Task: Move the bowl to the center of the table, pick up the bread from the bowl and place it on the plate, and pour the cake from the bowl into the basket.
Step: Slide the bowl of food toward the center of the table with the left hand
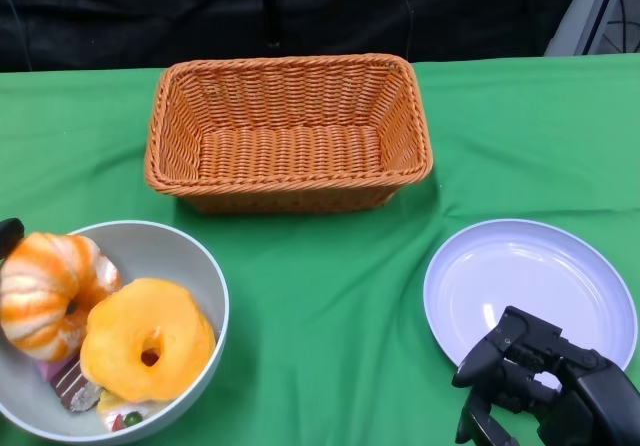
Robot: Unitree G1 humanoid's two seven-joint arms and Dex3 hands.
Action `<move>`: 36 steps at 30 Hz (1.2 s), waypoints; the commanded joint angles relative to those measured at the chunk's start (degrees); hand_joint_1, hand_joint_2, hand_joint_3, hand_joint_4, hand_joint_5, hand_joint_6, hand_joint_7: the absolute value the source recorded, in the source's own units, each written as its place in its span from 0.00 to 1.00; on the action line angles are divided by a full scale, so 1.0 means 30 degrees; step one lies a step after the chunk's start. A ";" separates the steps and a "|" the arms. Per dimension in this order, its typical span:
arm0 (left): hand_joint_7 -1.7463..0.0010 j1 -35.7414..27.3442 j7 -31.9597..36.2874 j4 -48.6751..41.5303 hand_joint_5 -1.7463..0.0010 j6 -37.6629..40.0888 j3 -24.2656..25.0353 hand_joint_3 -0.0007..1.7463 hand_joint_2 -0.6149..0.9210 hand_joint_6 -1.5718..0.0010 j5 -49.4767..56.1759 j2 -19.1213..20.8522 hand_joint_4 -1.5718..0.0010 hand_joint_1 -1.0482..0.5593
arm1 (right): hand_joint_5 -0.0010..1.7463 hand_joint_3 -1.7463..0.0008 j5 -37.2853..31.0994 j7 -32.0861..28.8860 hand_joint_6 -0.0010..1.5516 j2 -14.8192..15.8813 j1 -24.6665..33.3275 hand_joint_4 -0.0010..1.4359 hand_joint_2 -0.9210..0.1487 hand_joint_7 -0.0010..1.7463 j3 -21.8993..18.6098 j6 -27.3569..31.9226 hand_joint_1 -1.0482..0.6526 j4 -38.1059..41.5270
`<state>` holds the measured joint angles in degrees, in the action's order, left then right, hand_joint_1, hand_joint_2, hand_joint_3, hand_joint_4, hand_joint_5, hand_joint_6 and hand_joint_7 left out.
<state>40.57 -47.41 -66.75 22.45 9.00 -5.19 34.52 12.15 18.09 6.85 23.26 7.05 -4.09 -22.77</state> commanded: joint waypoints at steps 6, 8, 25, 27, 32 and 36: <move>1.00 -0.0011 -0.0705 0.0539 1.00 0.1397 0.0123 0.23 1.00 1.00 -0.0457 0.0014 1.00 0.20 | 0.93 0.33 0.0037 -0.0002 0.33 0.0114 0.0057 0.43 0.46 0.80 -0.0137 -0.0125 0.61 -0.0029; 1.00 -0.0031 -0.1177 0.0587 1.00 0.1870 0.0139 0.23 1.00 1.00 -0.0706 0.0054 1.00 0.21 | 0.93 0.33 0.0016 -0.0061 0.34 0.0122 0.0070 0.43 0.46 0.80 -0.0111 0.0042 0.62 -0.0134; 1.00 -0.1059 -0.2853 0.3306 1.00 0.6249 -0.0115 0.23 1.00 1.00 -0.2032 -0.0471 1.00 0.21 | 0.93 0.33 0.0081 0.0217 0.33 0.0077 -0.0208 0.42 0.46 0.80 -0.0044 -0.0171 0.62 0.0229; 1.00 -0.1243 -0.2750 0.3731 1.00 0.6748 -0.0145 0.23 1.00 1.00 -0.2178 -0.0529 1.00 0.22 | 0.93 0.33 0.0093 0.0228 0.33 0.0075 -0.0231 0.42 0.46 0.80 -0.0038 -0.0178 0.61 0.0255; 1.00 -0.2016 -0.2188 0.5002 1.00 0.8205 0.0196 0.27 1.00 1.00 -0.2833 -0.0767 1.00 0.23 | 0.93 0.33 0.0091 0.0112 0.33 0.0083 -0.0209 0.42 0.45 0.80 -0.0018 0.0104 0.63 0.0071; 1.00 -0.2631 -0.1323 0.6259 1.00 0.9464 0.0674 0.28 1.00 1.00 -0.3468 -0.0951 1.00 0.22 | 0.94 0.33 -0.0016 0.0062 0.33 0.0117 -0.0184 0.41 0.45 0.80 -0.0003 0.0100 0.62 0.0013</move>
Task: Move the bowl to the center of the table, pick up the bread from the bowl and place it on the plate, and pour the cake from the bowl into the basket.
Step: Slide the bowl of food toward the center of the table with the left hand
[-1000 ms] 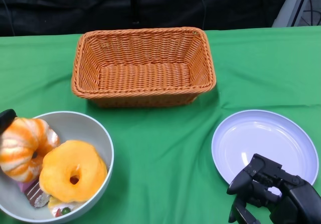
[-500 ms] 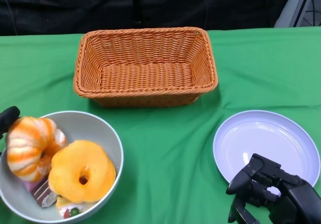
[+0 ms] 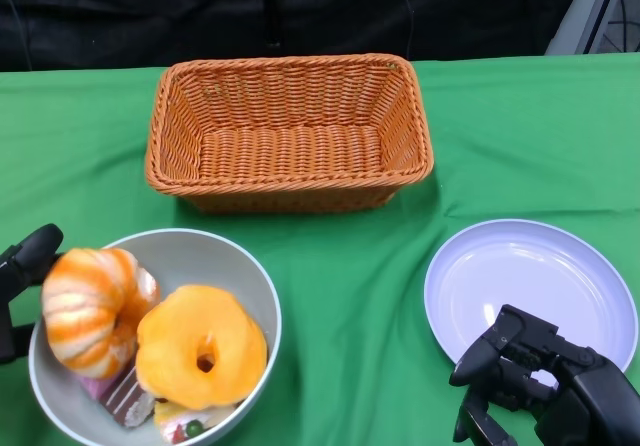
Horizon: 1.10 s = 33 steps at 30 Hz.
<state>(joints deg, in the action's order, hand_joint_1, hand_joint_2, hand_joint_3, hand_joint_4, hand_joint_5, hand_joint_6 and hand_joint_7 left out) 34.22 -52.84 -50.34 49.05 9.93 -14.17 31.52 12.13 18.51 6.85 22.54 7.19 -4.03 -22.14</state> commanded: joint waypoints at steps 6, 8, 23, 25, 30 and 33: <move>1.00 -0.1232 0.0410 0.2197 1.00 0.2411 0.0723 0.30 1.00 1.00 -0.1649 0.0007 1.00 0.21 | 0.94 0.34 0.0017 0.0014 0.33 0.0174 0.0067 0.41 0.44 0.80 -0.0092 -0.0050 0.62 -0.0151; 1.00 -0.1451 0.0449 0.2704 1.00 0.2958 0.0732 0.30 1.00 1.00 -0.2031 0.0025 1.00 0.21 | 0.94 0.34 0.0048 0.0029 0.33 0.0163 0.0063 0.41 0.44 0.81 -0.0104 -0.0063 0.62 -0.0123; 1.00 -0.2422 0.1444 0.5196 1.00 0.6018 0.1180 0.30 1.00 1.00 -0.3908 -0.0241 1.00 0.21 | 0.94 0.36 -0.0224 -0.0135 0.33 0.0116 0.0179 0.42 0.43 0.80 0.0015 0.0143 0.62 -0.0441; 1.00 -0.2493 0.1600 0.5392 1.00 0.6200 0.1258 0.30 1.00 1.00 -0.4097 -0.0359 1.00 0.21 | 0.94 0.36 -0.0204 -0.0113 0.33 0.0107 0.0181 0.42 0.43 0.80 0.0008 0.0105 0.62 -0.0421; 1.00 -0.2556 0.1998 0.5683 1.00 0.6489 0.1571 0.31 1.00 1.00 -0.4407 -0.0636 1.00 0.21 | 0.94 0.37 -0.0302 -0.0199 0.33 0.0116 0.0262 0.43 0.43 0.81 0.0023 0.0155 0.61 -0.0525; 1.00 -0.2393 0.2159 0.5599 1.00 0.6383 0.1606 0.31 1.00 1.00 -0.4550 -0.0686 1.00 0.21 | 0.94 0.38 -0.0269 -0.0207 0.34 0.0129 0.0284 0.43 0.43 0.80 0.0018 0.0177 0.60 -0.0553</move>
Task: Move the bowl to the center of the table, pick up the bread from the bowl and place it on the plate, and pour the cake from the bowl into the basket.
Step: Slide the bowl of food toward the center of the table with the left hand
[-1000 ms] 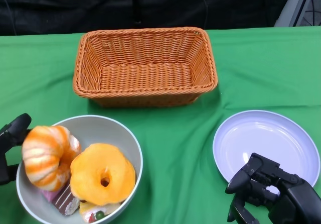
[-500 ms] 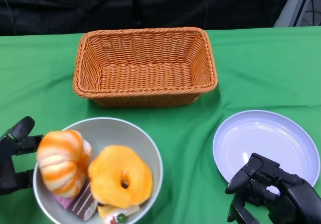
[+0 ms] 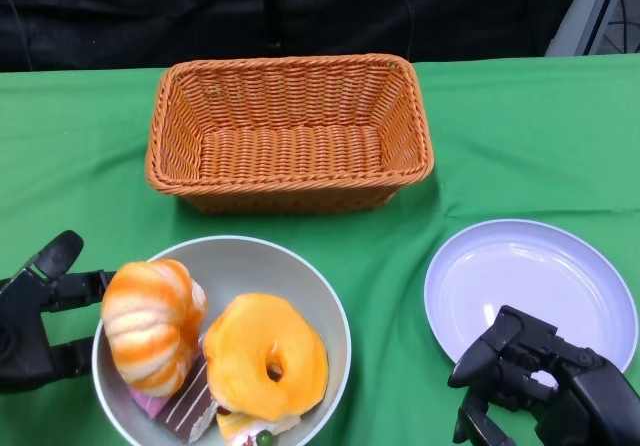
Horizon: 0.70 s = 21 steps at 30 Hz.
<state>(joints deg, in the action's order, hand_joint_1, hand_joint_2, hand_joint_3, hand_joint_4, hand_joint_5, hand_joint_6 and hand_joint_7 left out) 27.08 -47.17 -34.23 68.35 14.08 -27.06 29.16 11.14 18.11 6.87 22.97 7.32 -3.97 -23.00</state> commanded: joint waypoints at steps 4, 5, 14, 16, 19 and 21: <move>1.00 0.0342 0.0708 -0.0001 1.00 -0.0039 0.0287 0.31 1.00 1.00 -0.0268 0.0027 1.00 0.21 | 0.94 0.38 -0.0124 -0.0127 0.34 0.0141 0.0147 0.43 0.43 0.81 -0.0018 -0.0023 0.60 -0.0256; 1.00 0.0449 0.0800 -0.0069 1.00 -0.0100 0.0262 0.31 1.00 1.00 -0.0247 -0.0003 1.00 0.21 | 0.94 0.38 -0.0203 -0.0152 0.34 0.0146 0.0149 0.43 0.42 0.81 -0.0019 -0.0076 0.60 -0.0253; 1.00 0.0590 0.1205 -0.0208 1.00 -0.0108 0.0387 0.32 1.00 1.00 -0.0456 -0.0258 1.00 0.21 | 0.93 0.37 -0.0094 -0.0173 0.34 0.0121 0.0160 0.43 0.43 0.80 -0.0019 0.0066 0.61 -0.0303; 1.00 0.0522 0.1386 -0.0020 1.00 -0.0080 0.0510 0.32 1.00 1.00 -0.0496 -0.0402 1.00 0.21 | 0.93 0.37 -0.0112 -0.0183 0.34 0.0129 0.0143 0.43 0.43 0.80 -0.0009 0.0107 0.60 -0.0323; 1.00 0.0531 0.1527 0.0061 1.00 0.0035 0.0672 0.31 1.00 1.00 -0.0607 -0.0599 1.00 0.21 | 0.93 0.36 -0.0216 -0.0222 0.34 0.0154 0.0143 0.44 0.43 0.80 0.0005 0.0114 0.61 -0.0343; 1.00 0.0559 0.1594 0.0134 1.00 0.0096 0.0730 0.31 1.00 1.00 -0.0649 -0.0731 1.00 0.21 | 0.93 0.36 -0.0209 -0.0235 0.34 0.0136 0.0149 0.44 0.43 0.80 0.0022 0.0064 0.61 -0.0323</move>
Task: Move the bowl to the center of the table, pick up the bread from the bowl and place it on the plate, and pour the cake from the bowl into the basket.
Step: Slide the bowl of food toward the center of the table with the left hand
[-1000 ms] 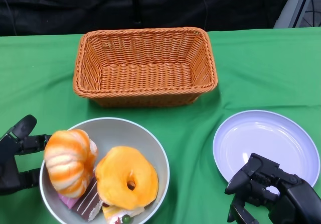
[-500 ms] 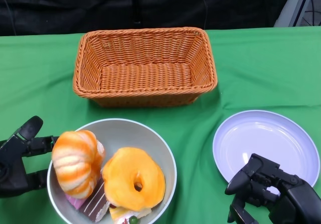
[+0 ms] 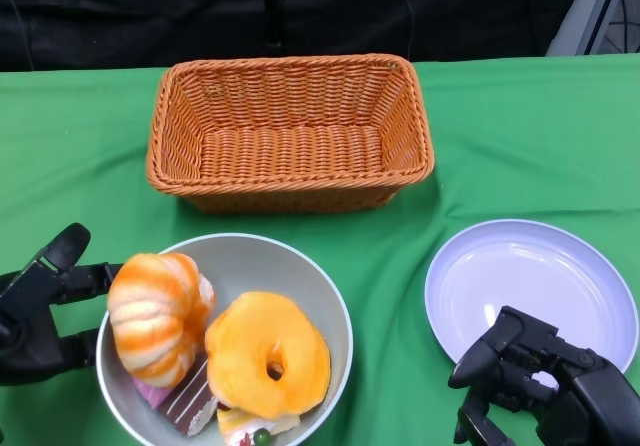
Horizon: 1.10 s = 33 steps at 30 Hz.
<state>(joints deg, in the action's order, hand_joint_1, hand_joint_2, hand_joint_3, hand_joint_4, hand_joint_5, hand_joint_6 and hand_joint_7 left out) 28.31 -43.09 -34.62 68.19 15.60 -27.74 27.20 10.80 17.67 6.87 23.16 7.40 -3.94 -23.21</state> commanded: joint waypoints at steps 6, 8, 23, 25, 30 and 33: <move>1.00 0.0258 0.0540 0.0382 1.00 0.0306 0.0334 0.31 1.00 1.00 -0.0621 -0.0383 1.00 0.20 | 0.93 0.35 -0.0176 -0.0196 0.35 0.0115 0.0088 0.44 0.45 0.80 0.0075 -0.0015 0.61 -0.0259; 1.00 0.0268 0.0682 0.0376 1.00 0.0292 0.0393 0.31 1.00 1.00 -0.0740 -0.0475 1.00 0.20 | 0.93 0.35 -0.0219 -0.0219 0.35 0.0145 0.0088 0.44 0.45 0.80 0.0087 -0.0007 0.61 -0.0279; 1.00 0.0518 0.1199 0.0406 1.00 -0.0178 0.0512 0.31 1.00 1.00 -0.1071 -0.1299 1.00 0.20 | 0.93 0.36 -0.0066 -0.0203 0.35 0.0080 0.0061 0.44 0.45 0.79 0.0135 0.0022 0.60 -0.0233; 1.00 0.0557 0.1255 0.0503 1.00 -0.0283 0.0489 0.31 1.00 1.00 -0.1080 -0.1449 1.00 0.20 | 0.93 0.36 -0.0118 -0.0229 0.35 0.0094 0.0067 0.44 0.45 0.79 0.0156 0.0048 0.60 -0.0261; 1.00 0.0773 0.1494 0.0823 1.00 -0.0399 0.0430 0.30 1.00 1.00 -0.1119 -0.1888 1.00 0.20 | 0.92 0.37 -0.0291 -0.0356 0.35 0.0118 0.0047 0.44 0.43 0.79 0.0236 0.0094 0.61 -0.0300; 1.00 0.0995 0.1708 0.0818 1.00 -0.0400 0.0426 0.30 1.00 1.00 -0.1120 -0.2139 1.00 0.20 | 0.92 0.37 -0.0248 -0.0416 0.35 0.0059 0.0033 0.44 0.44 0.79 0.0274 0.0143 0.60 -0.0286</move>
<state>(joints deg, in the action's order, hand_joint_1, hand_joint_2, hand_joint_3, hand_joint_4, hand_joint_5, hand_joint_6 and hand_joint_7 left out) 30.21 -38.59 -32.73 67.28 16.63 -30.56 20.89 10.24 16.73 6.86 23.13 8.25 -3.93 -23.42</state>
